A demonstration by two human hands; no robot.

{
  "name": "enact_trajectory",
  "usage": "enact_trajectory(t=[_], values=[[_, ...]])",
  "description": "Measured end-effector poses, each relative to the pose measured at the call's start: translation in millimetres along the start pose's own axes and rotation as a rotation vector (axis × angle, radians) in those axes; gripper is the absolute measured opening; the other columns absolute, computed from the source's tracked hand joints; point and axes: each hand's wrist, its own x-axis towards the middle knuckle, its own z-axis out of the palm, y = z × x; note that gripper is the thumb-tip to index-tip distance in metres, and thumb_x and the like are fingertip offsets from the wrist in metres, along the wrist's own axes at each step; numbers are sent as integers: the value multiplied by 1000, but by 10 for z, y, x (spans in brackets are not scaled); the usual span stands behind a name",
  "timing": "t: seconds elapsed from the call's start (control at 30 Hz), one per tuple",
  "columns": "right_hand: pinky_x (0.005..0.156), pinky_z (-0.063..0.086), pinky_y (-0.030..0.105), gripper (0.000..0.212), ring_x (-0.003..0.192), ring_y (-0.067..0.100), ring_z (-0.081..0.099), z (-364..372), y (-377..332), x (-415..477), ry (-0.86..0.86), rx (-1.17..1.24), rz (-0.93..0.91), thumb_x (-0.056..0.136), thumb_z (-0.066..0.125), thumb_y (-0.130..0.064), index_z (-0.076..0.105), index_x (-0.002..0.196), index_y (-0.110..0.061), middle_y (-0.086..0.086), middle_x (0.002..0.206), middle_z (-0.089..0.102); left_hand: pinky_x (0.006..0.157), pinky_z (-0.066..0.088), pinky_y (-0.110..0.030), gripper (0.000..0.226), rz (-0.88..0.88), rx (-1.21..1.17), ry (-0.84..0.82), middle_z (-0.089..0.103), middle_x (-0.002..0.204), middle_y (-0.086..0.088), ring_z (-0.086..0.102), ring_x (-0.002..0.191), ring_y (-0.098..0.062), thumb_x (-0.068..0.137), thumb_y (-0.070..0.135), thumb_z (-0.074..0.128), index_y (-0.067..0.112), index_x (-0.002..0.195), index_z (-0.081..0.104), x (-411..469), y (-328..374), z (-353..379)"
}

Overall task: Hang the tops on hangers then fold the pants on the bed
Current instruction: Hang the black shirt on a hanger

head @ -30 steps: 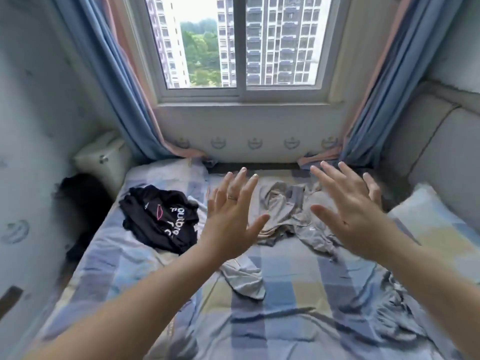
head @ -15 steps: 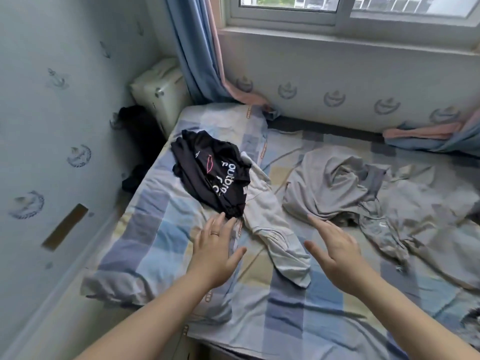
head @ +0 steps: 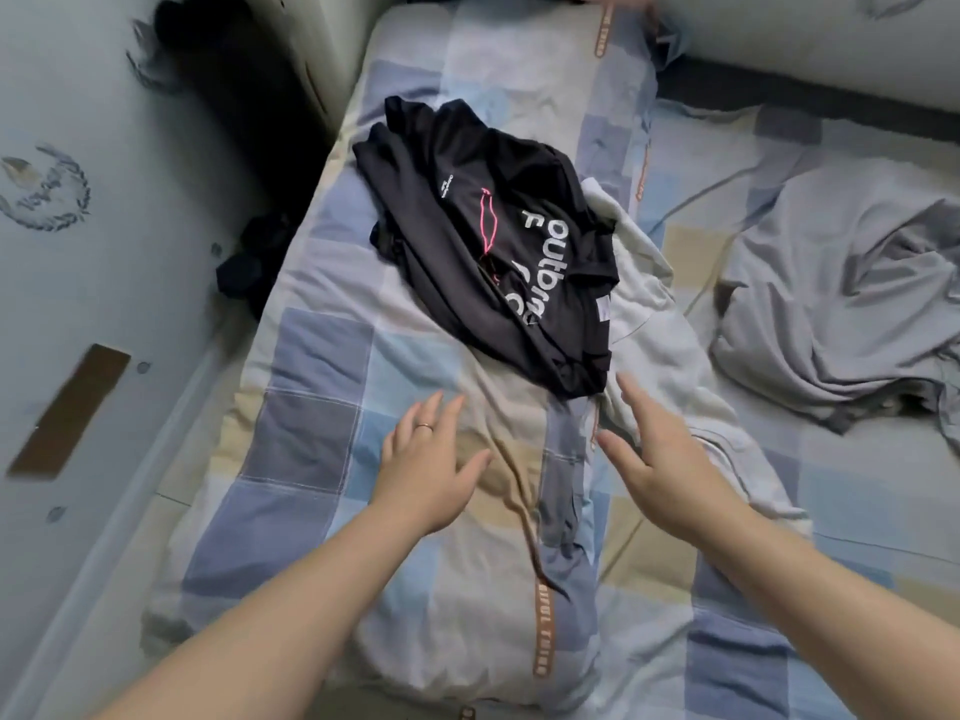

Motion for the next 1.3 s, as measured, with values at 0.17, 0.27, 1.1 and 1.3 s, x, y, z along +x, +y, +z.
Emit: enact_trajectory(t=[0.17,0.27,1.1,1.3], values=[[116,32,48,77,146,23,32,970,87,1344,-20,-62,-75,98,57,-42,15,160,-26,0,162,31,119,23,-47,83,-93,-51,-32,14,168,-2,19,150,-30,95,62,50,24,160,15,1355,-635,487],[117,30,51,81,147,26,26,1363,101,1966,26,-104,-94,97,60,-41,13,161,-26,1,163,27,120,28,-43,83,-143,-273,38,29,162,-11,31,147,-35,95,59,56,15,158,24,2139,-707,512],[86,55,42,18,96,31,65,1701,457,1546,-231,-236,-25,97,59,-29,75,106,-28,6,104,73,101,45,-38,49,-571,-638,-57,62,134,-18,57,122,-39,97,38,62,2,129,59,1360,-546,1526],[85,55,42,17,101,33,62,1846,737,329,-467,-335,-11,97,58,-33,73,105,-31,3,102,70,96,44,-36,51,-712,-579,-175,59,137,-18,56,124,-39,98,40,60,1,131,56,-104,-413,2038]])
